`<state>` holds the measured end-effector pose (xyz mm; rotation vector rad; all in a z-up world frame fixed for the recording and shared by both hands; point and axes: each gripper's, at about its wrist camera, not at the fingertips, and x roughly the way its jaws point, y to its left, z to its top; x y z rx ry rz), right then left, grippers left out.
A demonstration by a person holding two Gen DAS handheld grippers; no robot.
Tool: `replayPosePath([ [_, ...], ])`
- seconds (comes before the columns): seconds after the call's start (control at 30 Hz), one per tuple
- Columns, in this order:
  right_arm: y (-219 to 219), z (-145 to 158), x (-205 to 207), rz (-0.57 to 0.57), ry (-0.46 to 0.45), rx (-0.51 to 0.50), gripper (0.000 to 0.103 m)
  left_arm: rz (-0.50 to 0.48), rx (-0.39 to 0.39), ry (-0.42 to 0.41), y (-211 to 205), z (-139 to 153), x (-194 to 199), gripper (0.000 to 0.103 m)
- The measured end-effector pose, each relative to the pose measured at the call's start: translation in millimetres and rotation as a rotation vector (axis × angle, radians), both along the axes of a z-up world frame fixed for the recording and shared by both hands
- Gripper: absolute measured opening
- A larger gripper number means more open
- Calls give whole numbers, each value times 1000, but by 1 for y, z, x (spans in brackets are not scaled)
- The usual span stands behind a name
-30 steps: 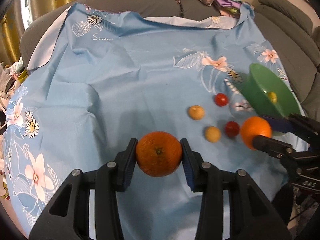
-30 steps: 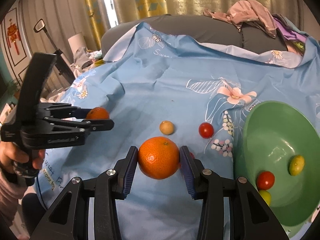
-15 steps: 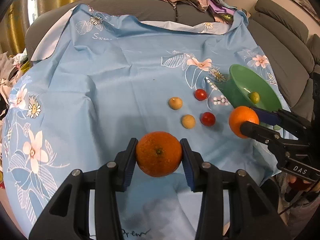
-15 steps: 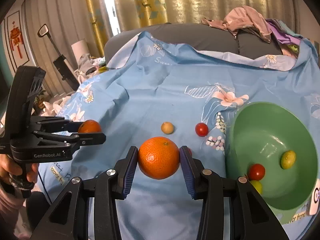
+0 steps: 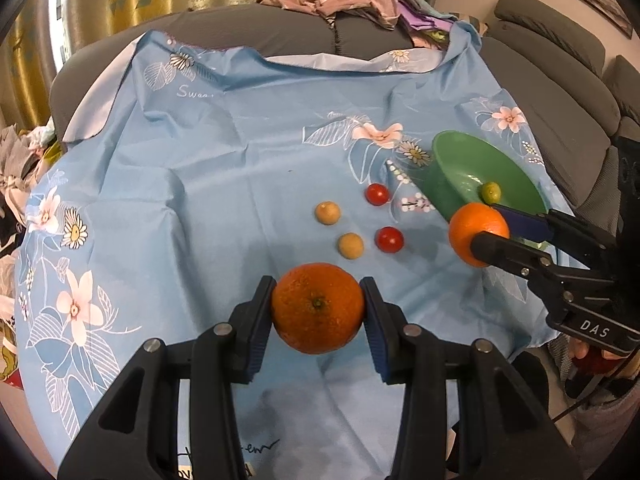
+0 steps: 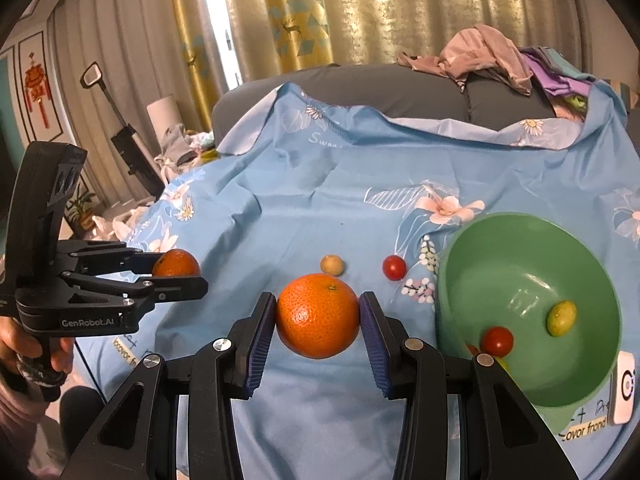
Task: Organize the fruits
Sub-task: 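Carry the mandarin and orange over the green bowl with both tools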
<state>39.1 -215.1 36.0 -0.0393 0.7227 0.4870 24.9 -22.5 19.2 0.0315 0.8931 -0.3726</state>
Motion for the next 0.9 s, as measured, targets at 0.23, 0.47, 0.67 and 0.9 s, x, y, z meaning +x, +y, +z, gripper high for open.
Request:
replayPosePath([
  [0.23, -14, 4, -4, -23, -15, 21, 44, -27, -1, -8, -12, 8, -2, 42],
  [0.47, -29, 8, -6, -54, -30, 44, 44, -59, 13, -22, -30, 17, -2, 42],
  [0.67, -41, 9, -7, -74, -39, 54, 44, -99, 15, -35, -47, 24, 2, 42],
  [0.9, -58, 11, -8, -106, -50, 69, 44, -144, 24, -43, -70, 28, 6, 42],
])
